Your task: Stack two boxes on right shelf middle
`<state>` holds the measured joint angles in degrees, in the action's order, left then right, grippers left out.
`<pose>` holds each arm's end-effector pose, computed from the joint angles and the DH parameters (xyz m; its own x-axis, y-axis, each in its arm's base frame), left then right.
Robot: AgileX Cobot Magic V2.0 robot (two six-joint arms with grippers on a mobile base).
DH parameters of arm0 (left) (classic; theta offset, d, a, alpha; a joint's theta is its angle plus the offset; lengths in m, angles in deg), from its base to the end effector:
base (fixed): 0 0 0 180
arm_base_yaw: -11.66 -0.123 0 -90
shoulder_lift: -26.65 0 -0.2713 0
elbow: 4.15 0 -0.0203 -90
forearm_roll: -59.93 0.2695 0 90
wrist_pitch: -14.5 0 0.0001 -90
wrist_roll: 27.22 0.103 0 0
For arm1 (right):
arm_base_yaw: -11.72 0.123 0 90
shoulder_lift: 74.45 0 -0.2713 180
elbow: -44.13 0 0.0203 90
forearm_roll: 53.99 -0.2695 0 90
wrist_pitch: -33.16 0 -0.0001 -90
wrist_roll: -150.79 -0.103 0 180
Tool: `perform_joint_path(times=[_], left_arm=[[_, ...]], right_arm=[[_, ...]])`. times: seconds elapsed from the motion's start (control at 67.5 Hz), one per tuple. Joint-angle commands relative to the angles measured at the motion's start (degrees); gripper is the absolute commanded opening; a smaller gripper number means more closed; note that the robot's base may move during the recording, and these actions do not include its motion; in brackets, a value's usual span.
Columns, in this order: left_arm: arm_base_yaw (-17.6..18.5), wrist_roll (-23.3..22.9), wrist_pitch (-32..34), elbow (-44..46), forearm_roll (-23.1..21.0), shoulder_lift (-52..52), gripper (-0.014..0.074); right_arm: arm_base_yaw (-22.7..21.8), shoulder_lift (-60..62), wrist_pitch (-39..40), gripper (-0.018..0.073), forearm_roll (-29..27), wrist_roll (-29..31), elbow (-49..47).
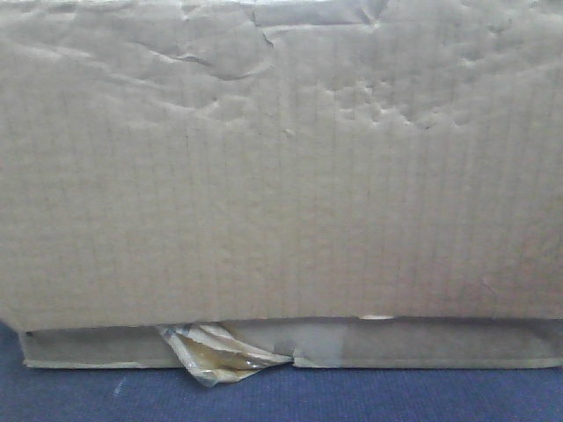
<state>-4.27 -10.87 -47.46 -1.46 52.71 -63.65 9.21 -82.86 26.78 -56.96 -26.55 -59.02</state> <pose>0.3127 0.0774 0.3377 -0.8554 -0.0127 -0.5178 -0.0276 0.9994 0.0210 0.1014 -0.0038 0.2021 -0.0282 0.0063 -0.9996 0.0382 0.9993 0.0053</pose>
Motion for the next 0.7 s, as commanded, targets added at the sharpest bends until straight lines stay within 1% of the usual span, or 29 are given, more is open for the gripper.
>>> perform_joint_path(times=[0.0, 0.044, 0.104, 0.252, 0.503, 0.607, 0.681], left_arm=[[-0.10, 0.16, 2.20, 0.62, 0.45, -0.10, 0.0244], [-0.10, 0.16, 3.09, 0.62, 0.45, -0.41, 0.0297], [-0.10, 0.16, 4.27, 0.51, 0.45, -1.04, 0.0322], [-0.10, 0.16, 3.68, 0.01, 0.45, -4.11, 0.0314], [-0.10, 0.16, -0.06, 0.01, 0.12, -8.82, 0.0314], [-0.10, 0.16, -0.61, 0.01, 0.25, -9.85, 0.0282], [-0.10, 0.16, -0.61, 0.01, 0.46, -10.10, 0.0212]], right_arm=[[-0.37, 0.22, 0.86, -0.0166, -0.01, 0.41, -0.02], [-0.37, 0.22, 0.86, -0.0166, -0.01, 0.41, -0.02], [-0.37, 0.22, 0.86, -0.0166, -0.01, 0.41, -0.02], [-0.37, 0.22, 0.86, -0.0166, -0.01, 0.41, -0.02], [-0.37, 0.22, 0.86, -0.0166, -0.01, 0.41, -0.02], [-0.37, 0.22, 0.86, -0.0166, -0.01, 0.41, -0.02], [-0.37, 0.22, 0.86, -0.0166, -0.01, 0.41, -0.02]])
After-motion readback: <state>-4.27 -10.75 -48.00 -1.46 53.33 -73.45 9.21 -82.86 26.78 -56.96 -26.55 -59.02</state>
